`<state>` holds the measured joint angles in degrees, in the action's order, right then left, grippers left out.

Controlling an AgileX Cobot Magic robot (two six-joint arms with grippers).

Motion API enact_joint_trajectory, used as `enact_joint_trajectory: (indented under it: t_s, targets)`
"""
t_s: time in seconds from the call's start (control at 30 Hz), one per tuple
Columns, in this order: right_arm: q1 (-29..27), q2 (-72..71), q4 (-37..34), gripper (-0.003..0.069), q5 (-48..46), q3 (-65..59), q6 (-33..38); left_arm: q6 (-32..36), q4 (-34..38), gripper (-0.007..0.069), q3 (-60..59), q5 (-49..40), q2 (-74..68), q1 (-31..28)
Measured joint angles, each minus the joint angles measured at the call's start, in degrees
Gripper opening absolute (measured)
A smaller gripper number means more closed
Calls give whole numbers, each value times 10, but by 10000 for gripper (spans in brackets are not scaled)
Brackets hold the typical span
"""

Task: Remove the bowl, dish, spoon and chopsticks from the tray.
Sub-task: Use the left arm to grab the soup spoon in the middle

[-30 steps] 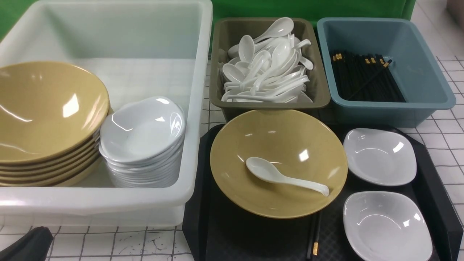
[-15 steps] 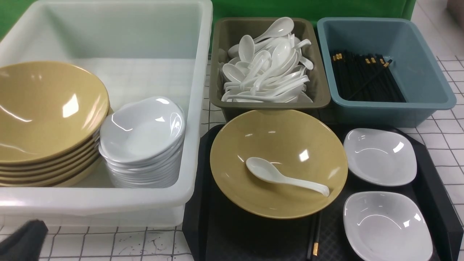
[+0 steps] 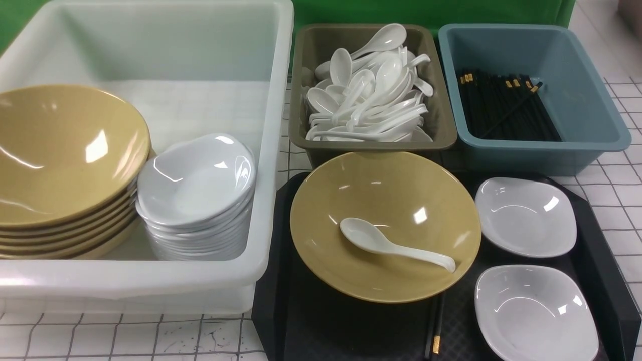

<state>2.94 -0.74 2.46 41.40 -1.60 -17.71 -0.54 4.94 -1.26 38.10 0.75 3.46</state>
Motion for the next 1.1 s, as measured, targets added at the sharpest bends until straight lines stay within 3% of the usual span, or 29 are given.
enact_joint_trajectory:
  t_s: [0.07,0.13,0.17,0.27,0.4,0.43,0.53,0.57,0.73,0.83,1.0,1.07,1.1]
  targets:
    - [0,0,4,181,-114,55,-13,-16,5,-12,46,-42,-1,0]
    - [0,3,7,127,-223,118,3,-30,6,-12,145,-162,-26,0]
    - [0,5,7,120,-236,126,6,-30,6,-12,155,-175,-30,0]
    - [0,51,10,41,-437,243,61,-32,2,-12,299,-349,-122,0]
    - [0,127,11,36,-597,324,78,-16,1,-12,416,-510,-254,1]
    - [0,166,10,36,-681,346,95,12,23,-12,467,-595,-324,8]
    - [0,227,-9,36,-804,365,160,100,91,-12,529,-698,-416,31]
    - [0,259,-37,36,-861,370,217,138,134,-12,554,-737,-446,46]
    - [0,323,-135,36,-950,370,339,304,303,-12,618,-829,-575,125]
    - [0,328,-167,36,-950,367,396,356,336,-8,641,-842,-650,185]
    - [0,328,-188,36,-943,343,435,381,280,23,697,-830,-771,298]
    - [0,328,-198,36,-937,335,443,383,241,59,720,-821,-813,335]
    - [0,328,-209,36,-932,327,458,386,196,119,741,-814,-857,369]
